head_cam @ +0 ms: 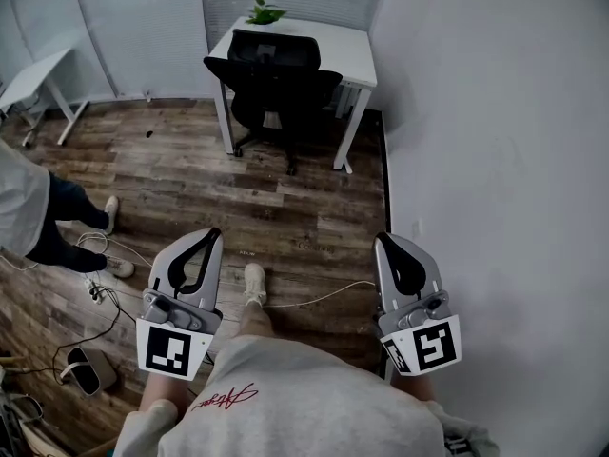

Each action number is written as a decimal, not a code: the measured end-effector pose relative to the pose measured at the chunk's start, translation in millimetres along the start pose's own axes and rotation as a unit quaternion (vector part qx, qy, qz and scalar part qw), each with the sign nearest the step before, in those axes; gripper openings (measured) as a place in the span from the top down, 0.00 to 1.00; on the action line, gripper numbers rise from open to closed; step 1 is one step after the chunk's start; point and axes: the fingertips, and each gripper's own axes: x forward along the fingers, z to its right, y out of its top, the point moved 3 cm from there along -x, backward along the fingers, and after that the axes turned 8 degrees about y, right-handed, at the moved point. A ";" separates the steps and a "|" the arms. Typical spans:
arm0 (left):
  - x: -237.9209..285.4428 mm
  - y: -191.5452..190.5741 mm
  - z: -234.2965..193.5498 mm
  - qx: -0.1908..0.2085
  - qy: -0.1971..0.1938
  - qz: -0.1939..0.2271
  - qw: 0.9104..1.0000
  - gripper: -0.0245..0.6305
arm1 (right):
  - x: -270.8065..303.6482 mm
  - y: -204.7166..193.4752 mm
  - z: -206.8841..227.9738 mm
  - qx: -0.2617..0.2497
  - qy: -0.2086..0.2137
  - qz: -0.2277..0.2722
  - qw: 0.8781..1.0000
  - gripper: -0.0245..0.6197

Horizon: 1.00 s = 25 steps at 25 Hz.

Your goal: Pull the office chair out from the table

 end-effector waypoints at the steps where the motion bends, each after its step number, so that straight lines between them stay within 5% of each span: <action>1: 10.2 -2.6 -5.5 0.002 -0.002 0.001 1.000 0.97 | 9.0 -0.9 5.0 -0.001 -0.003 0.003 1.000 0.96; 25: 212.7 -53.9 -137.7 -0.021 -0.031 0.001 0.999 0.97 | 227.3 -23.8 103.9 0.010 -0.014 -0.020 1.000 0.96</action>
